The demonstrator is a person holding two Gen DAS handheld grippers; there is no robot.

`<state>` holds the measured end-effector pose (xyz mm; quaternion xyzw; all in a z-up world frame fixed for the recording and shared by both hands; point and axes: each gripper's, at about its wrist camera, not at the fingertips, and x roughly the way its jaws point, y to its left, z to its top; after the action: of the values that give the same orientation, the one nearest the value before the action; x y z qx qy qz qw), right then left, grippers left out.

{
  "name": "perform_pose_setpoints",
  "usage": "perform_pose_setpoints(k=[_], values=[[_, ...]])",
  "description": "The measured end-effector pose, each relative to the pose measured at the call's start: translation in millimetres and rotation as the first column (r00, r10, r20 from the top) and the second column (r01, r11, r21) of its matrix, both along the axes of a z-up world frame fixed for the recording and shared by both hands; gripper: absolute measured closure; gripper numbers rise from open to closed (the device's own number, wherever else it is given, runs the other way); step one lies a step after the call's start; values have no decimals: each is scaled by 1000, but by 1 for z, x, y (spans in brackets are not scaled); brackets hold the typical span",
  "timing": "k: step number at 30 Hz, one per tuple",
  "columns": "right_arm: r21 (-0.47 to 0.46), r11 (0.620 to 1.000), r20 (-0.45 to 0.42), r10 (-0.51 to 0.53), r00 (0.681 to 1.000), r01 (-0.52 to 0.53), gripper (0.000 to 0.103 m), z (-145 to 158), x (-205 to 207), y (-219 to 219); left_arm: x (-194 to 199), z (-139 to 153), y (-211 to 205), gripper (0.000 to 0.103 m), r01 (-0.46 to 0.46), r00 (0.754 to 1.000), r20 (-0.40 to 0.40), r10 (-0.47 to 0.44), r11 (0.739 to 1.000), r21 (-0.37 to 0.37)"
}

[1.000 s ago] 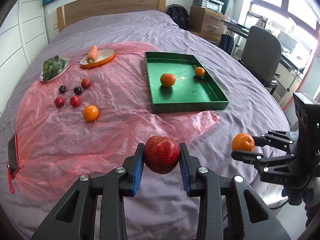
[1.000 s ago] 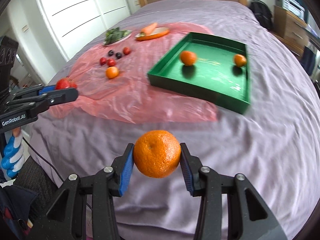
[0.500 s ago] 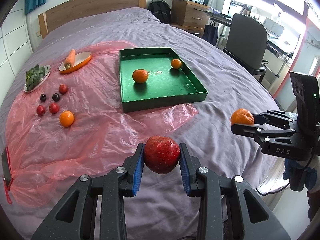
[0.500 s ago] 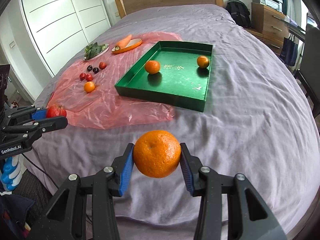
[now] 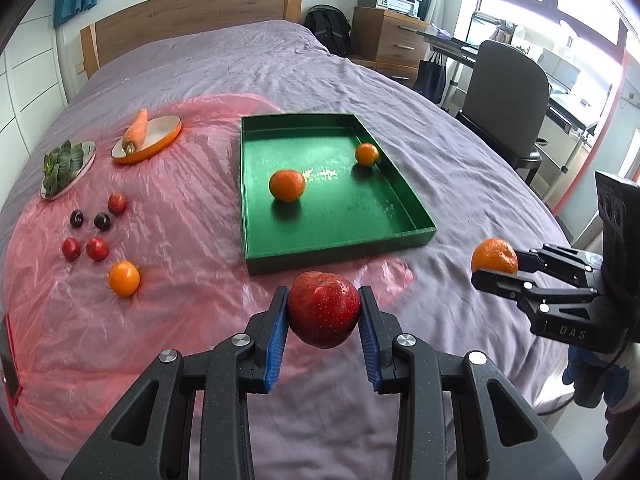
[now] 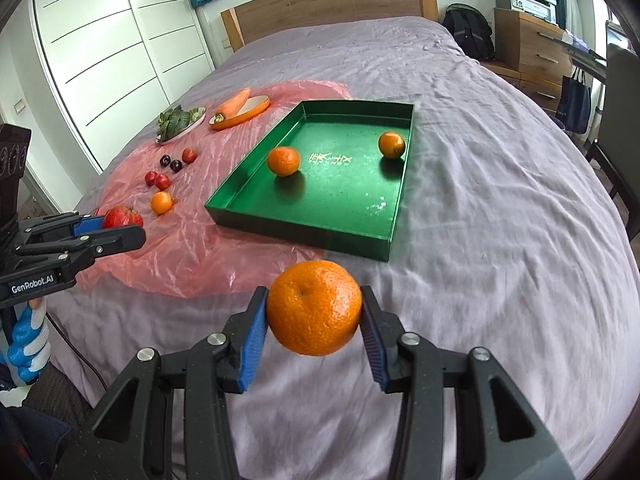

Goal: Organize fruits
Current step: 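Carry the apple in the left tool and the orange in the right tool over the green tray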

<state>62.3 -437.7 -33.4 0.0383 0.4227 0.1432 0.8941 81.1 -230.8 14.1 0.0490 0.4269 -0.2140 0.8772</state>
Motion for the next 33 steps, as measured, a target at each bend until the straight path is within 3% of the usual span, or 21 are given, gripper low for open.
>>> perform_pose_setpoints(k=[16,20,33], values=[[6,999,46,36,998,-36,18,-4,88,4,117,8,-26,74,-60,996,60,60,998,3],[8,999,43,34,999,-34,18,-11,114,7,146,-1,-37,74,-72,995,68,70,997,29],[-74,997,-4,34,999,-35,18,-48,168,22,219,-51,-73,74,-100,994,-29,104,989,110]])
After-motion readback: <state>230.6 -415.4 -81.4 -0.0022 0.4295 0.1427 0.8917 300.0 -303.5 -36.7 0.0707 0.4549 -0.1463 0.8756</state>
